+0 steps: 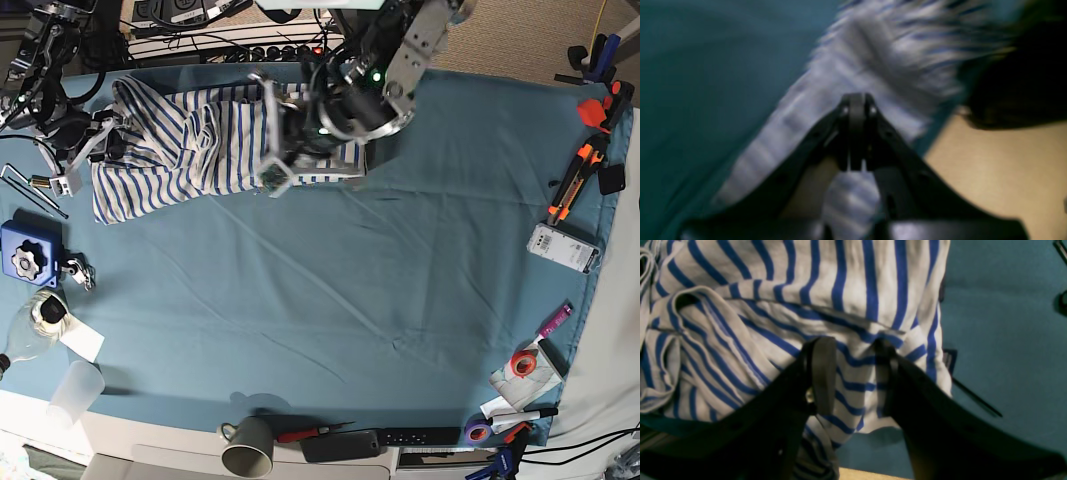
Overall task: Fold the T-shirt properly
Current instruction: 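Lay the left gripper's end onto the strip's middle and hold it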
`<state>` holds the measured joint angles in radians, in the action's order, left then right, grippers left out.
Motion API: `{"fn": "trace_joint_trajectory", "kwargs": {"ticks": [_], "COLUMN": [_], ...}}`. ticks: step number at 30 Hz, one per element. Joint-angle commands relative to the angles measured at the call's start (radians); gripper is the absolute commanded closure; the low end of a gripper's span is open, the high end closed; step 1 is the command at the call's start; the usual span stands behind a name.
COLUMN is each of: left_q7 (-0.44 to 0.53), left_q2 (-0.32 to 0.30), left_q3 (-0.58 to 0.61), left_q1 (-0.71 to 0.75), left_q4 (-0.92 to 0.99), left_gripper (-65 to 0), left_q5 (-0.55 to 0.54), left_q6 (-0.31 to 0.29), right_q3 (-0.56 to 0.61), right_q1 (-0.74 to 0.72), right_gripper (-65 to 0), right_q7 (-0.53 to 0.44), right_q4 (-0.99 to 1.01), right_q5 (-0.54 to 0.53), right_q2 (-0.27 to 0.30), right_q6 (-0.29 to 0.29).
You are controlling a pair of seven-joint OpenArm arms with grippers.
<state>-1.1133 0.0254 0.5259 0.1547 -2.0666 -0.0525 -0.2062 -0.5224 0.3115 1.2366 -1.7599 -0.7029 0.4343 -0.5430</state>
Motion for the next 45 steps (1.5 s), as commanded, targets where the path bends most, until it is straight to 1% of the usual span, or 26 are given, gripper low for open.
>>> {"fn": "trace_joint_trajectory", "kwargs": {"ticks": [1,2,4,10,12,14,16,20,23,25,32,35,36,39,40,42,45], "left_q7": [0.004,-0.011,-0.02,-0.016,-0.016,0.0,0.035,0.077,0.113,0.119,0.119,0.119,0.12,0.119,0.119,0.119,0.119], "left_q2": [0.0,-0.011,-0.035,-0.093,-0.095,-0.095,-0.095,-0.095,-0.095,-0.095,-0.094,-0.09,-0.089,-0.089,-0.089,-0.089,-0.089], "left_q3": [0.001,0.001,0.001,0.001,0.001,0.001,0.001,0.001,0.001,0.001,0.001,0.001,0.002,0.002,0.002,0.002,0.002], "left_q1": [0.003,0.013,0.037,0.097,0.1,0.097,0.097,0.097,0.098,0.097,0.093,0.092,0.092,0.092,0.092,0.092,0.092], "left_q4": [-0.033,-0.043,-0.058,-0.066,-0.064,-0.064,-0.062,0.001,0.101,0.155,0.177,0.177,0.177,0.177,0.177,0.177,0.177], "left_gripper": [0.0,0.0,0.0,0.0,0.0,0.0,0.0,0.0,0.0,0.0,0.0,0.0,0.0,0.0,0.0,0.0,0.0], "left_q5": [0.023,0.055,0.093,0.129,0.171,0.199,0.198,0.156,0.126,0.127,0.127,0.127,0.126,0.127,0.126,0.126,0.126], "left_q6": [0.017,0.035,0.052,0.054,0.062,0.096,0.121,0.119,0.097,0.098,0.098,0.098,0.098,0.098,0.098,0.098,0.098], "right_q3": [-0.008,-0.008,-0.008,-0.008,-0.008,-0.008,-0.008,-0.01,-0.017,-0.034,-0.157,-0.223,-0.241,-0.26,-0.259,-0.255,-0.255], "right_q1": [-0.014,-0.018,-0.03,-0.049,-0.048,-0.048,-0.049,-0.049,-0.06,-0.074,-0.115,-0.112,-0.112,-0.105,-0.1,-0.091,-0.093], "right_gripper": [-20.2,-20.2,-20.2,-20.2,-20.2,-20.2,-20.2,-20.2,-20.2,-20.2,-20.2,-20.3,-21.3,-33.4,-35.5,-35.7,-35.7], "right_q7": [-0.02,-0.02,-0.018,-0.016,-0.016,-0.015,-0.016,-0.016,-0.012,-0.009,-0.01,0.0,0.007,0.011,-0.001,-0.037,-0.039], "right_q4": [-0.013,-0.013,-0.013,-0.013,-0.013,-0.013,-0.013,-0.013,-0.013,-0.013,-0.013,-0.013,-0.013,-0.013,-0.012,-0.011,-0.011], "right_q5": [-0.003,-0.003,-0.004,-0.006,-0.011,-0.011,-0.011,-0.016,-0.063,-0.083,-0.085,-0.067,-0.058,-0.039,-0.028,-0.012,-0.011], "right_q2": [0.023,0.023,0.023,0.023,0.023,0.023,0.023,0.023,0.023,0.023,0.023,0.023,0.023,0.023,0.023,0.022,0.023], "right_q6": [0.001,0.001,0.001,0.002,0.001,0.001,0.002,0.002,0.001,0.001,0.002,0.018,0.017,0.016,0.015,0.015,0.021]}}
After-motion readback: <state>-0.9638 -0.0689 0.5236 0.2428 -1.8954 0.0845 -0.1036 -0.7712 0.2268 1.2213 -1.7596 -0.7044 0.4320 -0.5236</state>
